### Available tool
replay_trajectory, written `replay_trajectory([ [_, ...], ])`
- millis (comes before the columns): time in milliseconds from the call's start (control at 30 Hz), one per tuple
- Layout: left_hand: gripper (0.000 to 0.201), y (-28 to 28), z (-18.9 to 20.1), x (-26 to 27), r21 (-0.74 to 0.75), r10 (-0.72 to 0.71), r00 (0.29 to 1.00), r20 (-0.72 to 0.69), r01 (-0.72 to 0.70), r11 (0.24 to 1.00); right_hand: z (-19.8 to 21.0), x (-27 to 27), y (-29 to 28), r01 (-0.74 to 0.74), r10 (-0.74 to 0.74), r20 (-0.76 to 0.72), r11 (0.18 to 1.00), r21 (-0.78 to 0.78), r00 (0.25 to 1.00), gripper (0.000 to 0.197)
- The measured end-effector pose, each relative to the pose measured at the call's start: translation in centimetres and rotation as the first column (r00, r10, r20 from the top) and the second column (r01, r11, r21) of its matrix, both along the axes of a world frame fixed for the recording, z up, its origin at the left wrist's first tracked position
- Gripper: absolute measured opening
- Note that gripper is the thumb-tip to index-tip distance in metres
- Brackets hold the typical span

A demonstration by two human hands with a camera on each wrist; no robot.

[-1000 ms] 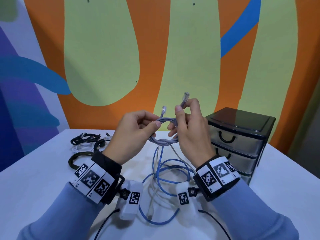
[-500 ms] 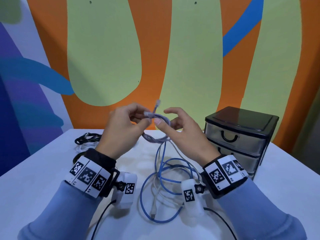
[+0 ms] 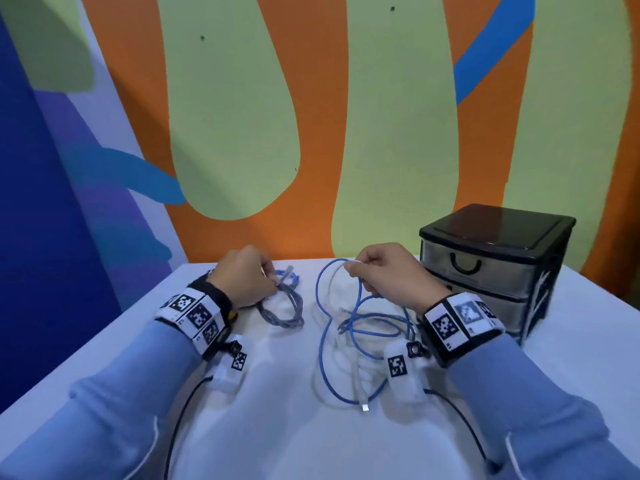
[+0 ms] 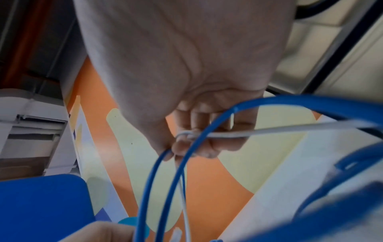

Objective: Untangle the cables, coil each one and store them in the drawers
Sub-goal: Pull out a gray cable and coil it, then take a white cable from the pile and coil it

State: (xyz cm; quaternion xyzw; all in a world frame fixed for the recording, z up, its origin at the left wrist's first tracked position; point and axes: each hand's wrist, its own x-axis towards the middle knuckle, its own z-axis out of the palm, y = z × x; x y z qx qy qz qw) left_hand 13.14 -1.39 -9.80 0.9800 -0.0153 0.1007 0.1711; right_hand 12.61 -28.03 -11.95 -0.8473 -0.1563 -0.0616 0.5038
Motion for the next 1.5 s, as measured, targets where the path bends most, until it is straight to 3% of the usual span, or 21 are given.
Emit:
replay_trajectory([
  [167, 0.008, 0.6, -1.2, 0.8, 0.203, 0.083, 0.993, -0.081, -0.065, 0.977, 0.3, 0.0, 0.3, 0.018, -0.029, 0.062, 0.984, 0.175, 0.998, 0.028],
  [267, 0.009, 0.6, -0.7, 0.6, 0.275, 0.084, 0.996, -0.006, -0.079, 0.958, 0.5, -0.2, 0.3, 0.043, -0.072, 0.123, 0.974, 0.221, 0.99, 0.029],
  [333, 0.009, -0.2, 0.3, 0.1, 0.151, -0.03, 0.992, 0.123, 0.011, 0.989, 0.6, -0.2, 0.3, 0.059, -0.101, 0.161, 0.966, 0.25, 0.982, 0.029],
  [400, 0.019, -2.0, 1.3, -0.7, -0.147, -0.131, 0.976, 0.173, 0.158, 0.976, 0.6, -0.3, 0.4, 0.057, -0.122, 0.198, 0.95, 0.307, 0.973, 0.028],
  [500, 0.035, -4.7, 1.9, -1.3, -0.495, -0.243, 0.966, 0.089, 0.255, 0.831, 0.8, -0.6, 0.8, 0.007, -0.118, 0.258, 0.919, 0.394, 0.959, 0.025],
  [633, 0.026, -6.4, 1.3, -0.4, -0.775, -0.293, 0.94, 0.174, 0.314, 0.548, 1.2, -0.7, 0.5, 0.008, -0.153, 0.302, 0.902, 0.431, 0.941, 0.016],
  [733, 0.021, -6.8, 1.9, 0.6, -0.866, -0.22, 0.926, 0.307, 0.368, 0.34, 1.1, -0.6, 0.3, 0.055, -0.194, 0.327, 0.919, 0.389, 0.925, 0.014],
  [800, 0.024, -6.6, 2.4, 1.4, -0.882, -0.119, 0.913, 0.389, 0.407, 0.238, 0.9, -0.8, 0.6, 0.049, -0.177, 0.315, 0.926, 0.376, 0.932, 0.024],
  [933, 0.029, -4.8, 2.4, 2.8, -0.893, 0.127, 0.884, 0.451, 0.446, 0.062, 0.8, -0.9, 0.2, 0.036, -0.112, 0.275, 0.963, 0.268, 0.955, 0.02],
  [1033, 0.027, -3.4, 1.2, 3.1, -0.885, 0.147, 0.875, 0.462, 0.465, 0.018, 0.2, -0.7, 0.2, 0.101, -0.1, 0.172, 0.995, 0.004, 0.98, 0.016],
  [1100, 0.026, -3.5, 0.8, 2.7, -0.874, 0.103, 0.868, 0.487, 0.482, 0.063, -0.1, -0.7, 0.5, 0.121, -0.104, 0.131, 0.984, -0.129, 0.986, 0.007],
  [1133, 0.025, -3.8, 0.7, 2.4, -0.865, 0.082, 0.862, 0.5, 0.493, 0.093, -0.3, -0.8, 0.7, 0.096, -0.078, 0.127, 0.985, -0.145, 0.989, 0.019],
  [1200, 0.025, -4.7, 1.0, 1.6, -0.837, 0.028, 0.841, 0.54, 0.533, 0.124, -0.3, -1.0, 1.0, 0.01, 0.004, 0.154, 0.996, -0.088, 0.988, 0.042],
  [1267, 0.025, -5.7, 1.3, 0.9, -0.828, -0.029, 0.834, 0.551, 0.551, 0.107, 0.0, -1.6, 1.5, -0.134, 0.127, 0.196, 0.991, 0.024, 0.972, 0.042],
  [1333, 0.026, -6.4, 1.4, 0.5, -0.846, -0.073, 0.846, 0.528, 0.531, 0.04, -0.1, -2.2, 2.2, -0.258, 0.24, 0.163, 0.961, 0.099, 0.957, 0.029],
  [1400, 0.028, -6.7, 1.7, 0.0, -0.863, -0.098, 0.858, 0.505, 0.504, -0.036, 0.0, -2.8, 2.9, -0.331, 0.325, 0.081, 0.941, 0.07, 0.942, 0.016],
  [1500, 0.03, -6.3, 2.4, -0.6, -0.849, -0.079, 0.846, 0.527, 0.519, -0.095, 0.2, -3.2, 3.3, -0.446, 0.449, -0.088, 0.893, 0.058, 0.889, 0.035],
])
